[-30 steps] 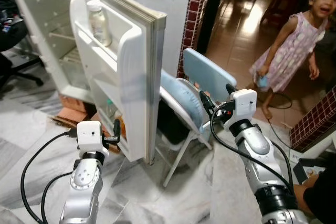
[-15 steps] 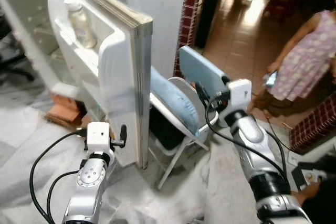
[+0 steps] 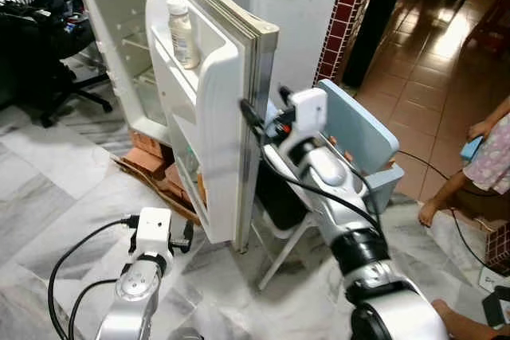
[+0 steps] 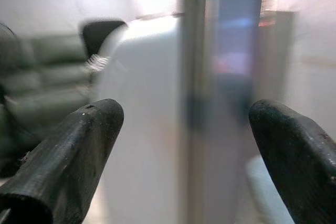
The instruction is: Restocking fridge
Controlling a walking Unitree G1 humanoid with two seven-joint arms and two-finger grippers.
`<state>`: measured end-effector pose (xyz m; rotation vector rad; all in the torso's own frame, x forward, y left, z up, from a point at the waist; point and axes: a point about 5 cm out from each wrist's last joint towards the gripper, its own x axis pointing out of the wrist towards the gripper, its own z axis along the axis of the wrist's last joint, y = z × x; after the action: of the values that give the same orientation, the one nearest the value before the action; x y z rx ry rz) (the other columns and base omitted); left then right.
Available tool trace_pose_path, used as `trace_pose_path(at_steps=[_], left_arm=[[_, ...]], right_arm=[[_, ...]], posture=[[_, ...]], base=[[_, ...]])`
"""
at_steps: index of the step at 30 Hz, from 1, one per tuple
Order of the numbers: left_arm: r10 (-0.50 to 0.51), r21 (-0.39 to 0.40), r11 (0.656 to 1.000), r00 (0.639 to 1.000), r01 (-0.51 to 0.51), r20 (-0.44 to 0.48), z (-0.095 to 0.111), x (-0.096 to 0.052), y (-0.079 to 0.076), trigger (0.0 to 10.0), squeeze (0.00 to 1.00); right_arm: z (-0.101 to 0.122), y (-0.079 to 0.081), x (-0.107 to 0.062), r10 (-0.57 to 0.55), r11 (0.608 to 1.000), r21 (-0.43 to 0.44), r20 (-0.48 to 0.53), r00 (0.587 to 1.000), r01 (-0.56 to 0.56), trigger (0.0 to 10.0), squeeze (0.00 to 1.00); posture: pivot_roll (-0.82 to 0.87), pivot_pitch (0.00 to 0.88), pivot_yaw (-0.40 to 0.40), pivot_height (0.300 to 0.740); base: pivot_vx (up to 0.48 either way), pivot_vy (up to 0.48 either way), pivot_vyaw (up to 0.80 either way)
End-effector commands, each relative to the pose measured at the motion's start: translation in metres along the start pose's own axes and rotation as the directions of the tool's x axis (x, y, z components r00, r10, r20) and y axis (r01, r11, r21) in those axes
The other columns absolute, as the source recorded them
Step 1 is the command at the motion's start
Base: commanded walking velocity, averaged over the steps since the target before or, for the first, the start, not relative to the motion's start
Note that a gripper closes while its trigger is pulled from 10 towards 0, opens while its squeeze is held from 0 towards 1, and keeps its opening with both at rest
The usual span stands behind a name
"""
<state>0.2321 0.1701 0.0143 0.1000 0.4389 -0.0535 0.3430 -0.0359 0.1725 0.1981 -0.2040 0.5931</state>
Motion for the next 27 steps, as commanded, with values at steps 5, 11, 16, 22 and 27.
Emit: trace_pose_path(at_steps=[5, 11, 16, 22, 27], left_arm=[[-0.017, 0.025, 1.0, 1.0, 0.017, -0.01, 0.002, 0.003, -0.001, 10.0, 0.0], [-0.02, 0.023, 1.0, 1.0, 0.021, -0.016, 0.0, 0.003, -0.001, 10.0, 0.0], [-0.028, 0.033, 0.999, 0.999, 0.03, -0.037, -0.004, 0.002, -0.002, 10.0, 0.0], [-0.047, 0.047, 0.998, 0.998, 0.049, -0.047, -0.004, 0.003, -0.005, 10.0, 0.0], [-0.057, 0.051, 0.997, 0.997, 0.06, -0.054, -0.004, 0.003, -0.008, 10.0, 0.0]], right_arm=[[0.008, 0.052, 0.015, 0.22, 0.97, -0.099, -0.018, 0.975, -0.221, 10.0, 0.0], [-0.002, 0.053, 0.006, 0.312, 0.95, 0.016, -0.045, 0.949, -0.311, 10.0, 0.0], [-0.017, 0.048, -0.011, 0.391, 0.919, 0.011, -0.143, 0.909, -0.393, 10.0, 0.0], [-0.051, 0.007, -0.019, 0.191, 0.949, -0.158, -0.402, 0.895, -0.273, 10.0, 0.0], [-0.044, -0.001, -0.011, 0.104, 0.97, -0.165, -0.382, 0.918, -0.179, 10.0, 0.0]], posture=[[0.11, 0.0, -0.057, 0.74], [0.12, 0.0, -0.064, 0.74], [0.11, 0.0, -0.063, 0.74], [0.11, 0.0, -0.062, 0.74], [0.11, 0.0, -0.064, 0.74]], base=[[0.0, 0.0, 0.0], [0.0, 0.0, 0.0], [0.0, 0.0, 0.0], [0.0, 0.0, 0.0], [0.0, 0.0, 0.0]])
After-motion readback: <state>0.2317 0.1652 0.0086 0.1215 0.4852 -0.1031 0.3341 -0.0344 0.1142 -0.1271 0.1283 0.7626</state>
